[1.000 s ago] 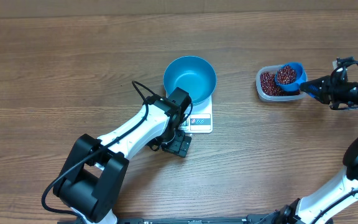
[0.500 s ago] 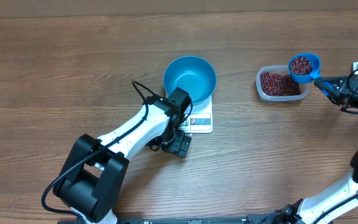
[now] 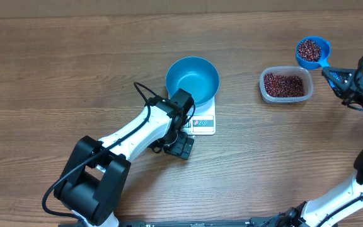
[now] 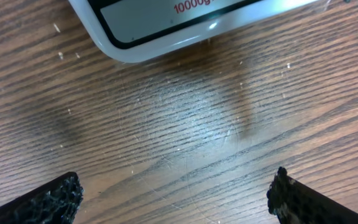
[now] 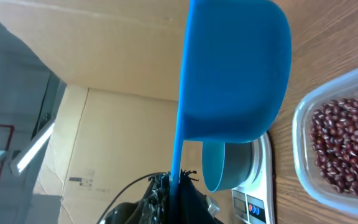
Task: Scoop item into bowl and weigh 150g on scale
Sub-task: 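Lift the filled scoop and carry it left over the teal bowl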
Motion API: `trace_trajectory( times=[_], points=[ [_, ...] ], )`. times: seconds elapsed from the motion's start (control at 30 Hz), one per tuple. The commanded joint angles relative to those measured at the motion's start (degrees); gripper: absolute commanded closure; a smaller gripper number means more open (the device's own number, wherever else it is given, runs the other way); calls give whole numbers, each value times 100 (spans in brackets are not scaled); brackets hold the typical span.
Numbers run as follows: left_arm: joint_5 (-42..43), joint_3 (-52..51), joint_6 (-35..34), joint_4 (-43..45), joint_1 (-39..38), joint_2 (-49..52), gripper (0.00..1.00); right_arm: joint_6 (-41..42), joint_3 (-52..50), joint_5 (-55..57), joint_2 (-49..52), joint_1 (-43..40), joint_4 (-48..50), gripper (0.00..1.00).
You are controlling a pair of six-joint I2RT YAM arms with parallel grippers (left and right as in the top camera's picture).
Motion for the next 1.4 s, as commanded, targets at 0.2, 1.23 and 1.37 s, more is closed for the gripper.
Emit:
trace_trajectory(
  times=[0.2,1.23,1.37],
  points=[
    [2,57,90,-11,-2,37,0,-114,24,-435,-2,518,151,96],
    [0,57,90,-35,2,37,1,4079,739,1423,-4,3928,4789,96],
    [0,57,90,-35,2,37,0,3832,739,1617,-39,4009,4782,96]
  ],
)
